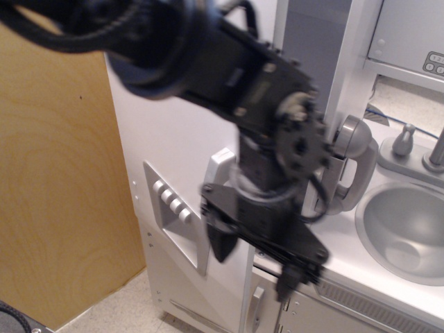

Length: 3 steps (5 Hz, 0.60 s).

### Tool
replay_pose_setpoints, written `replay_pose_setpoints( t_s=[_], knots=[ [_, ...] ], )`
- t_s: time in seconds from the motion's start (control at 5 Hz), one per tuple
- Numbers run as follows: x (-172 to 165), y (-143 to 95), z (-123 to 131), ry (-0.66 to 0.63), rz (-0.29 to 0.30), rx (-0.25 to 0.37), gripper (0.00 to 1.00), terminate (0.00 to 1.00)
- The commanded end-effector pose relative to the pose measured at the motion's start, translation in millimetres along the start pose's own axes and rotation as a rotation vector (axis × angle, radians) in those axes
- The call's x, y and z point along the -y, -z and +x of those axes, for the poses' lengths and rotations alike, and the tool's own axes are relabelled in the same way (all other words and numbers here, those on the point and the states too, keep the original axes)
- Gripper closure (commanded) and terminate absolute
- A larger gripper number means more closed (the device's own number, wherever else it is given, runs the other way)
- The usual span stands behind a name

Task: Open fridge

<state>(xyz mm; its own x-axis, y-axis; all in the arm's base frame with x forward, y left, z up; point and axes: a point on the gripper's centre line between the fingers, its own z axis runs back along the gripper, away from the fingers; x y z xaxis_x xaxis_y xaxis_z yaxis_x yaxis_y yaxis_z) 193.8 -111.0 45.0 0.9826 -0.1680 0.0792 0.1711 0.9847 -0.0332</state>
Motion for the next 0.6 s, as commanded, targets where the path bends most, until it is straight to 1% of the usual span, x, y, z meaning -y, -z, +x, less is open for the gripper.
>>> replay_pose_setpoints(
  t_s=[0.0,0.2,0.4],
  knots=[
    [44.9,-7.0,34.3,0.037,-0.024,0.078,0.00,0.00],
    [50.2,-7.6,60.4,-0.012,-0.058,0.075,0.00,0.00],
    [38.9,-10.8,82.0,-0.074,-0.045,0.133,0.00,0.00]
  ],
)
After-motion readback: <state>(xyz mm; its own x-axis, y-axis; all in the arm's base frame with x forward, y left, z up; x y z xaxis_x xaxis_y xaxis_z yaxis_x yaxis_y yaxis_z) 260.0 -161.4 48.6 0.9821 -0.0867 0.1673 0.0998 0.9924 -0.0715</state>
